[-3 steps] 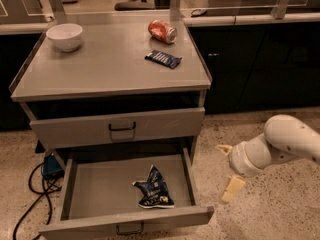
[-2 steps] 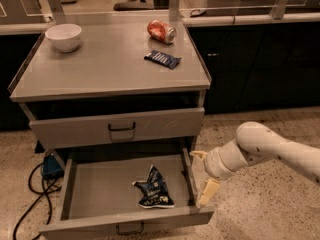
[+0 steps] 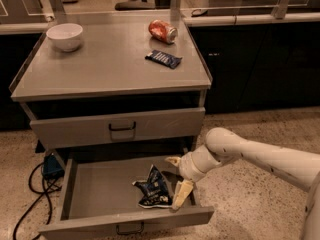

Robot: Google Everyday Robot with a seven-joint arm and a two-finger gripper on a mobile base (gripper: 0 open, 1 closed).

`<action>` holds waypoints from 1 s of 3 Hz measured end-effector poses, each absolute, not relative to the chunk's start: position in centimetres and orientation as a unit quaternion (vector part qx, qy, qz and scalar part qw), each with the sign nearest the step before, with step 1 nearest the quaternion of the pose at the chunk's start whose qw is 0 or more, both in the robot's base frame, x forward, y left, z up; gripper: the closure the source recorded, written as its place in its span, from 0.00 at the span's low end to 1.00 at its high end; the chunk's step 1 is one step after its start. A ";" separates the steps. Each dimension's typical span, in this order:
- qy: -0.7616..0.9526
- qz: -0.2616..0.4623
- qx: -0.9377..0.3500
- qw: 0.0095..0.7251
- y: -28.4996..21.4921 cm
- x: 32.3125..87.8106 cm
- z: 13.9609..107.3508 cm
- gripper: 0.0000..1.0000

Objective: Pick blue chip bag from middle drawer and place on counter

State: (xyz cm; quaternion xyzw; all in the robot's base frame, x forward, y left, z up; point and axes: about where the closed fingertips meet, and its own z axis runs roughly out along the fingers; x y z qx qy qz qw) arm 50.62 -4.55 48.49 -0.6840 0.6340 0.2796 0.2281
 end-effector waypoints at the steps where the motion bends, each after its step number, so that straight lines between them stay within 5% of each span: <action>1: 0.637 0.275 -0.680 0.236 -4.2 51.0 47.9 0.00; 3: 0.682 0.248 -0.647 0.233 -1.8 44.4 42.9 0.00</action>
Offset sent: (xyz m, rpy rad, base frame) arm 0.0594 0.0263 -0.0780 -0.0599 -0.4305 -0.4213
